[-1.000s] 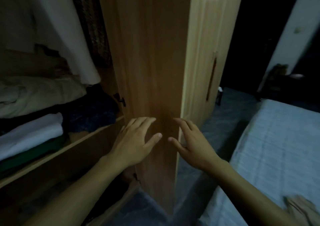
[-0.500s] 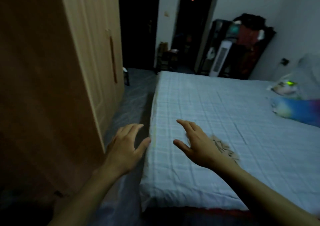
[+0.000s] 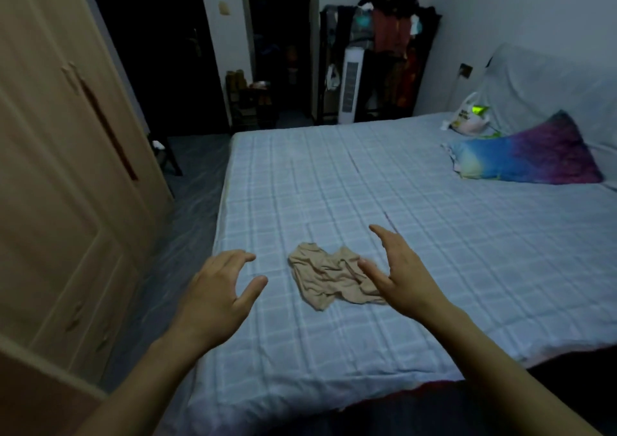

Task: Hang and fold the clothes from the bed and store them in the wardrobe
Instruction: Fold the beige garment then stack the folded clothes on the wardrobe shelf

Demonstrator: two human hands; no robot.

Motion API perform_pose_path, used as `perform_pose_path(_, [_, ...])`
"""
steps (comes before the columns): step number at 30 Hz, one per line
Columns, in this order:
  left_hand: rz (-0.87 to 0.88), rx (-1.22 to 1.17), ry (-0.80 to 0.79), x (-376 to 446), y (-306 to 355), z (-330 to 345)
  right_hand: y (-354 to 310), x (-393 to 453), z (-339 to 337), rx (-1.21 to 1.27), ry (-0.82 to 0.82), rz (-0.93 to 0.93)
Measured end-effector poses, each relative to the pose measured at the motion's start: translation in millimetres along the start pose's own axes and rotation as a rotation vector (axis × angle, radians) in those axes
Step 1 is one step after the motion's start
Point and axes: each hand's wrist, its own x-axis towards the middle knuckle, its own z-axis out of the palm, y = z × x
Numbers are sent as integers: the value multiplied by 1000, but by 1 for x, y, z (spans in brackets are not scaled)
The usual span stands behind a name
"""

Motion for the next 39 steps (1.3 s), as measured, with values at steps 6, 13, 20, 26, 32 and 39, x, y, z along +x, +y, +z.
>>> perform_pose_path(6, [25,29,-61,56,47,60,78,23,-21,2,-47,97])
perform_pose_path(13, [60,49,-122,131,63,106,131,56,-23,-17,-75,160])
perform_pose_path(20, [88,-13,-230,204,40,159,164,94,-1,-61,-140,234])
perform_pose_path(26, [87,-154,-306,270,-2,211,184,150,40,-129,-213,320])
perform_pose_path(32, [77,-170,-399,322,-48,267,204,202,103,-128,-302,353])
perform_pose_path(39, [46,-88,-525,360,-110,333,247,235,174,-84,-367,454])
